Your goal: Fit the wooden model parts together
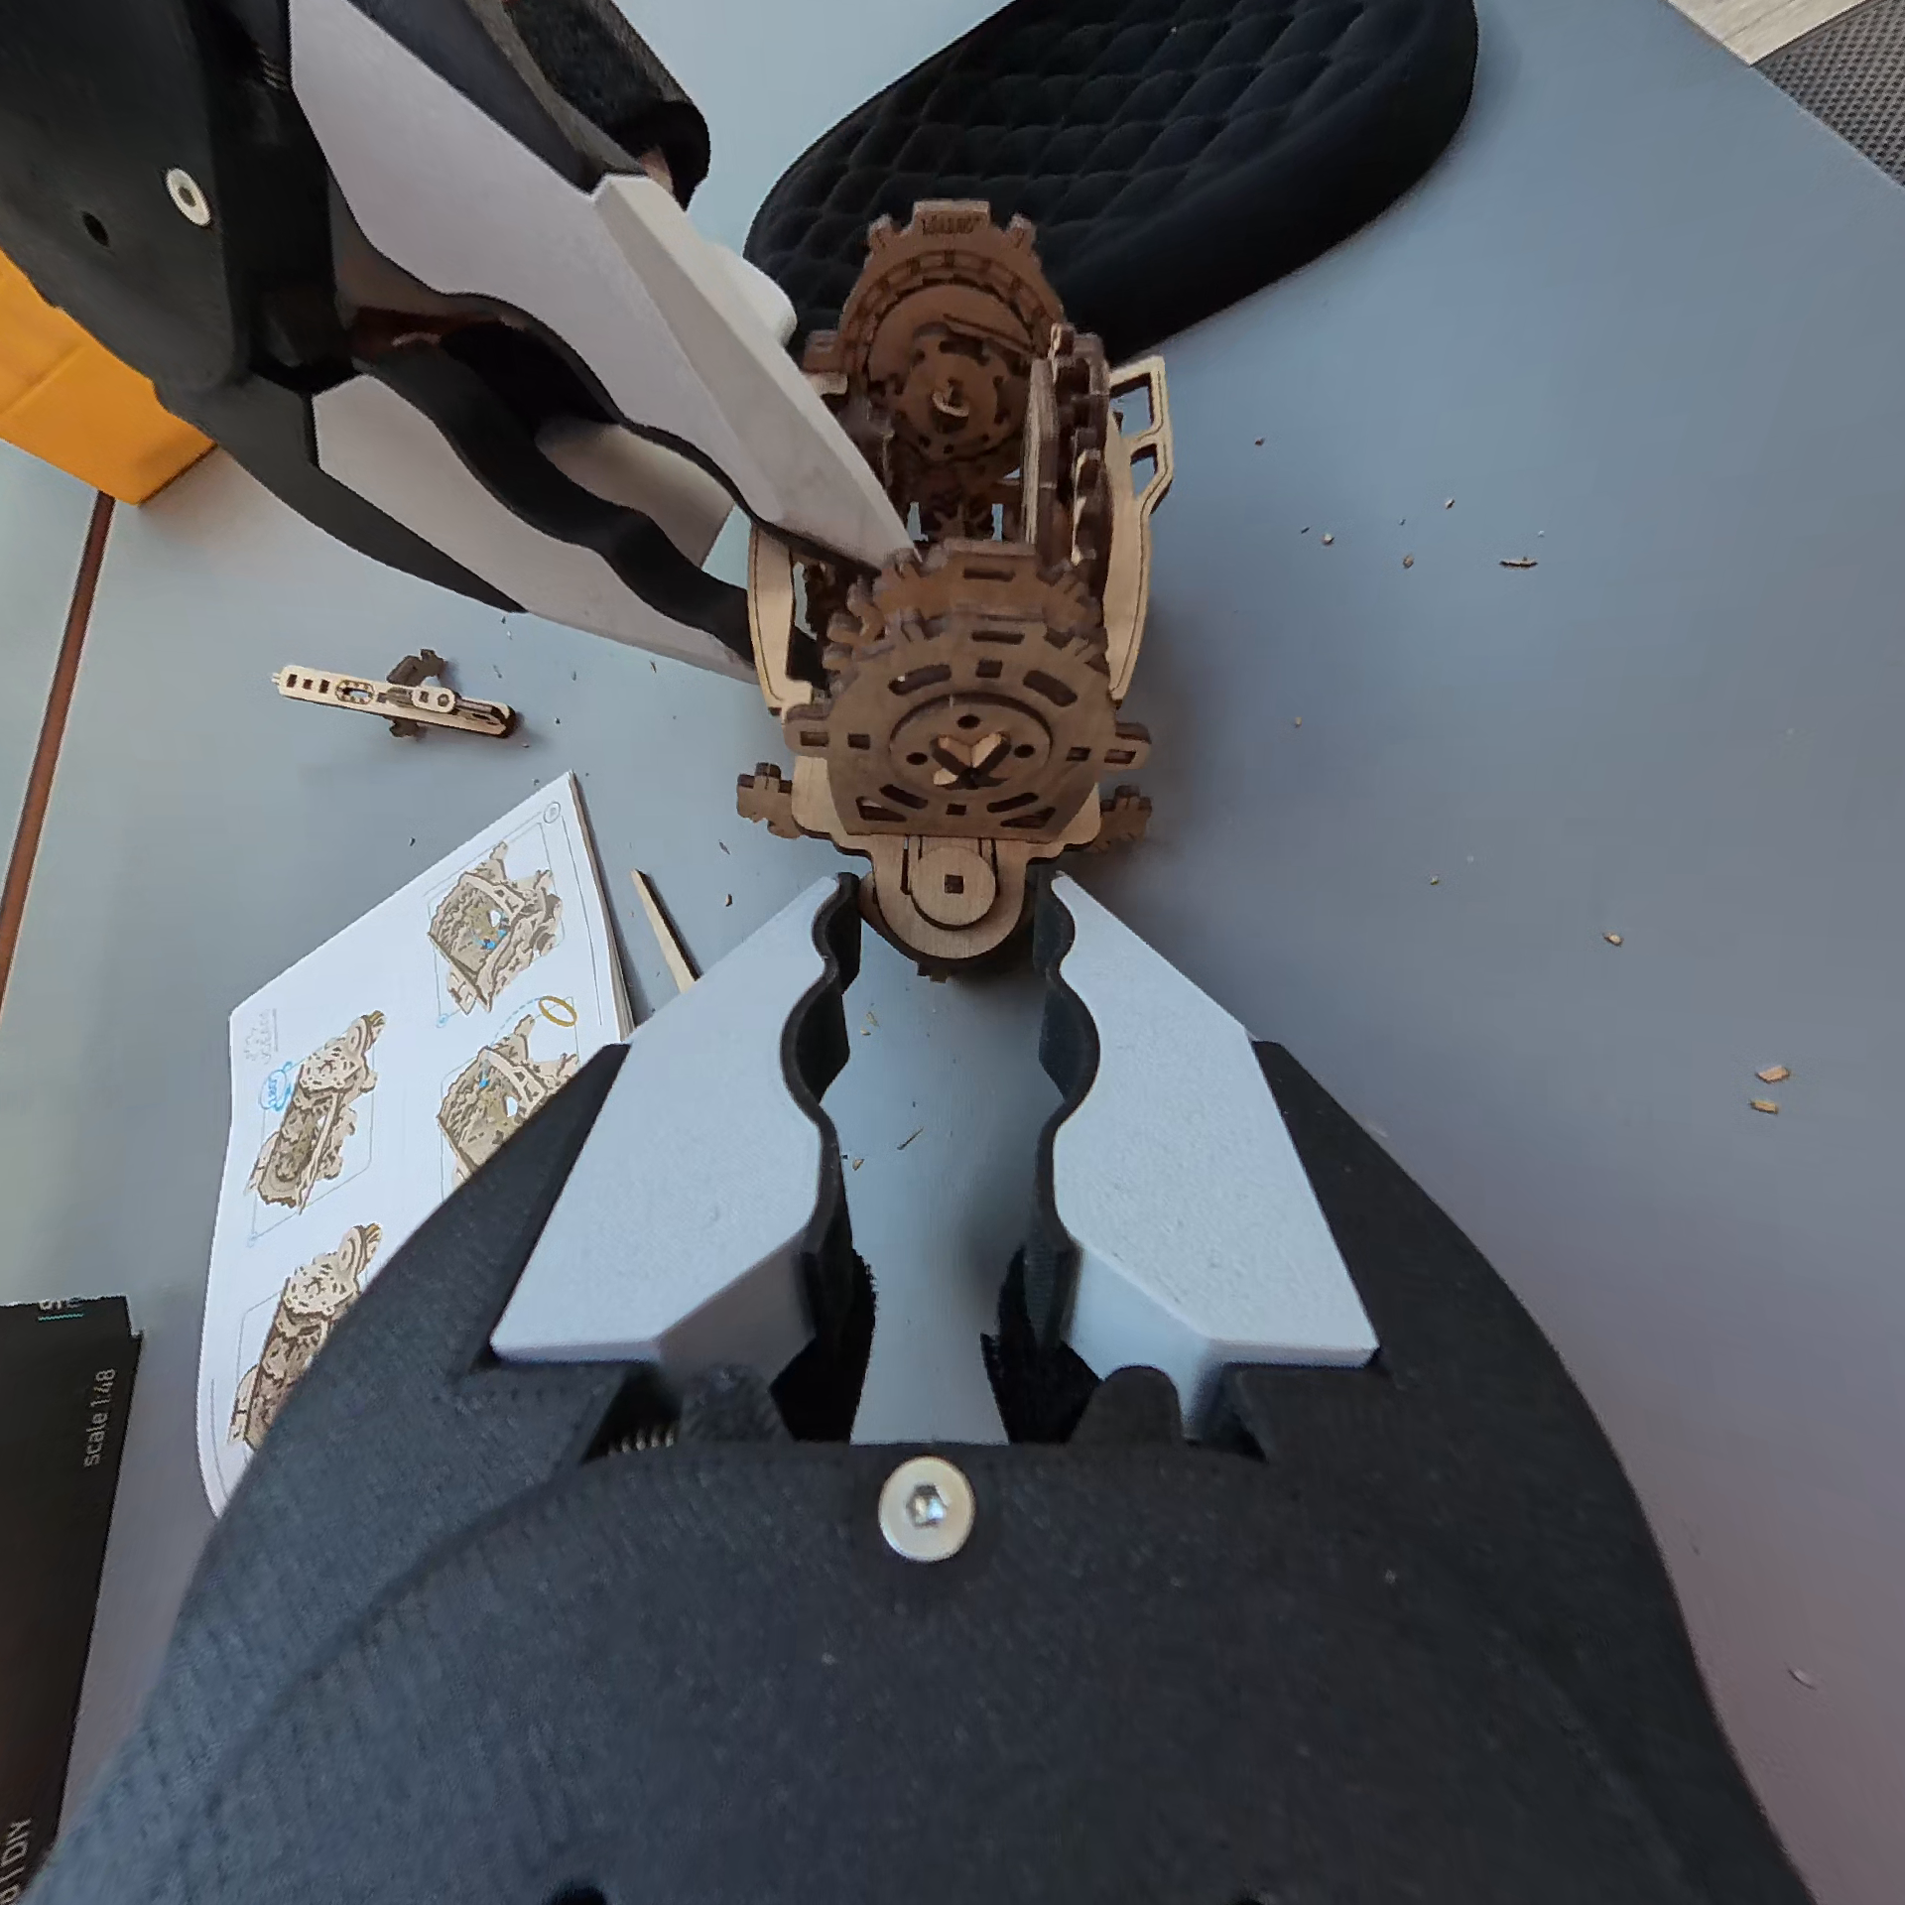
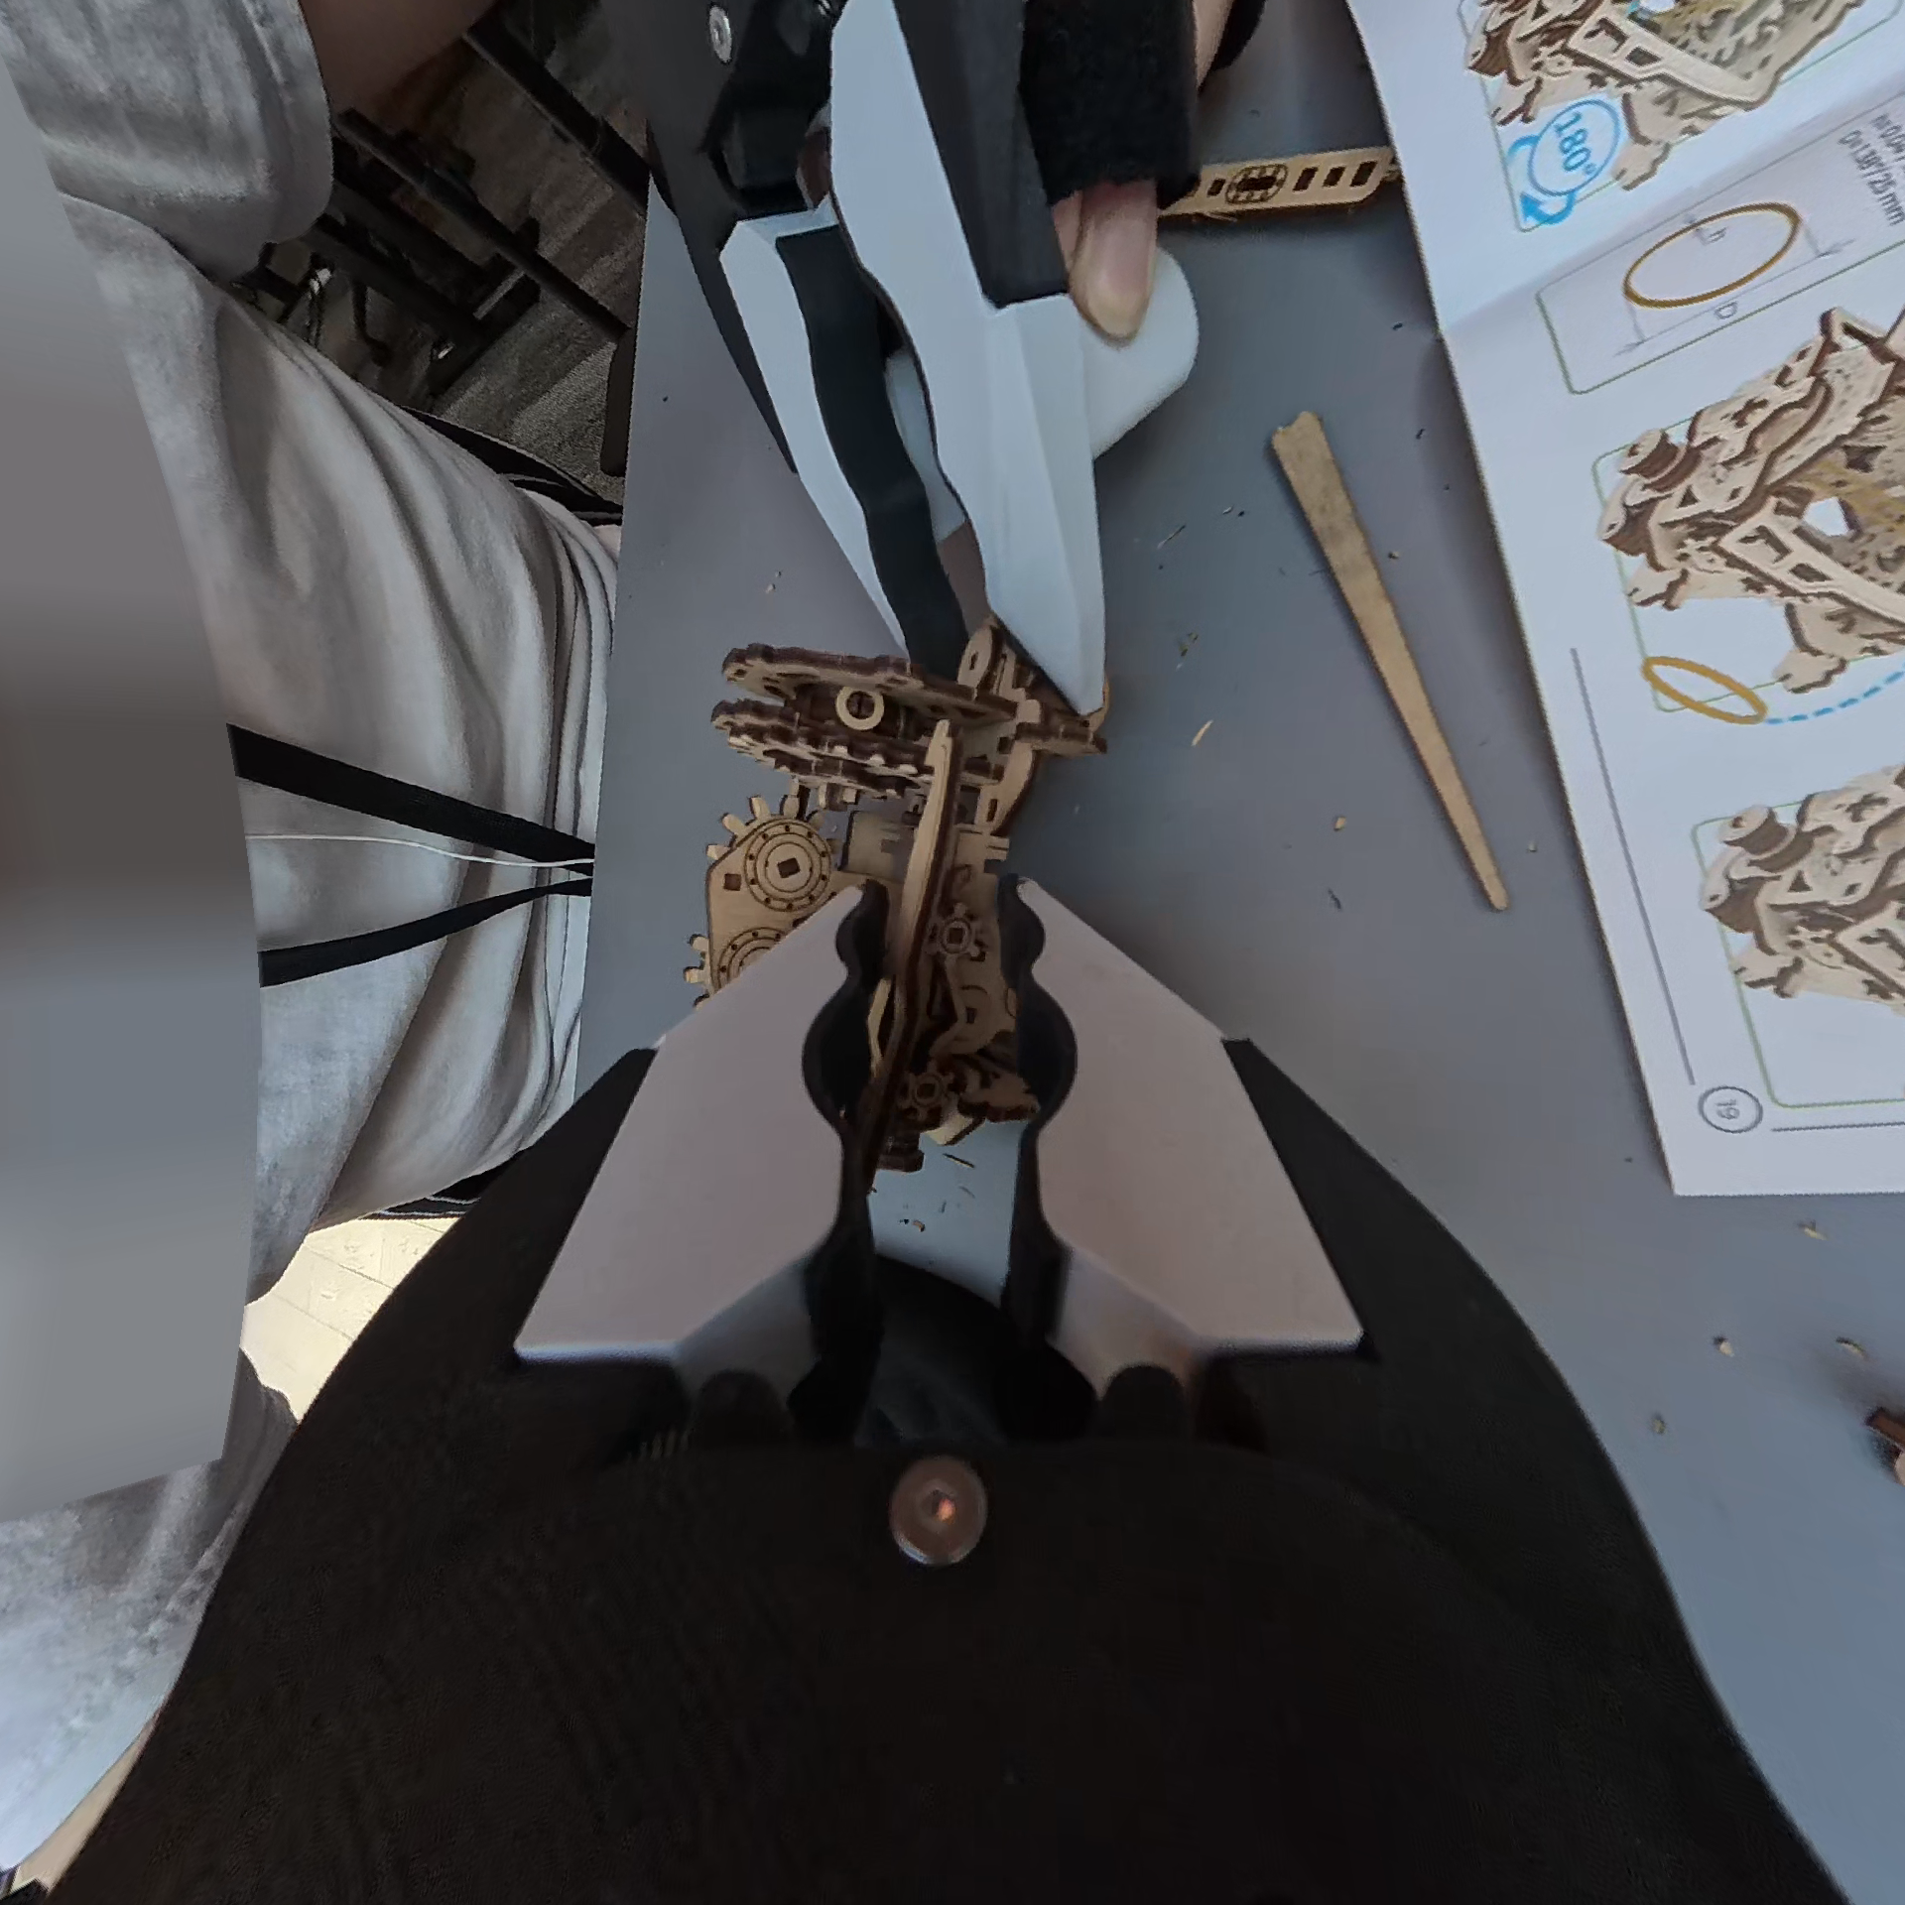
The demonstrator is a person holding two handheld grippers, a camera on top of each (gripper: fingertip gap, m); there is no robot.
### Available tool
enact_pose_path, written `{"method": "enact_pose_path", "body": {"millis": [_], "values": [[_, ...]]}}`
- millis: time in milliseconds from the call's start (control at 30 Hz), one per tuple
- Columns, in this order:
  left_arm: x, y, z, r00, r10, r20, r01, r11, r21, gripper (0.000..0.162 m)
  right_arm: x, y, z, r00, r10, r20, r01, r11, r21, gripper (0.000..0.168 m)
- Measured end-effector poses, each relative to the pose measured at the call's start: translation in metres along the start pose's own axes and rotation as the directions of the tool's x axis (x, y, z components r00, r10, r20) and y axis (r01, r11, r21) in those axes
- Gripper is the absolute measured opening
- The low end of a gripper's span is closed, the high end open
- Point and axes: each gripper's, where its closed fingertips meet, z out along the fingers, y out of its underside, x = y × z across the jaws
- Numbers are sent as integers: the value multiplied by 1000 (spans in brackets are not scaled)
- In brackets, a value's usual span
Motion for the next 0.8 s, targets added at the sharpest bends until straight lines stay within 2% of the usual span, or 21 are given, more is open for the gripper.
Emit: {"method": "enact_pose_path", "body": {"millis": [567,733,800], "values": [[2,-7,6,1000,-30,9,30,999,16,32,0,-2,-4,1000,9,-19,-8,1000,24,16],[1,-6,7,999,-40,33,40,999,24,32,0,-8,-12,999,14,-49,-10,997,77,34],[0,-7,7,998,-43,42,42,999,29,32,3,-8,-23,992,-7,-126,21,994,110,39]]}}
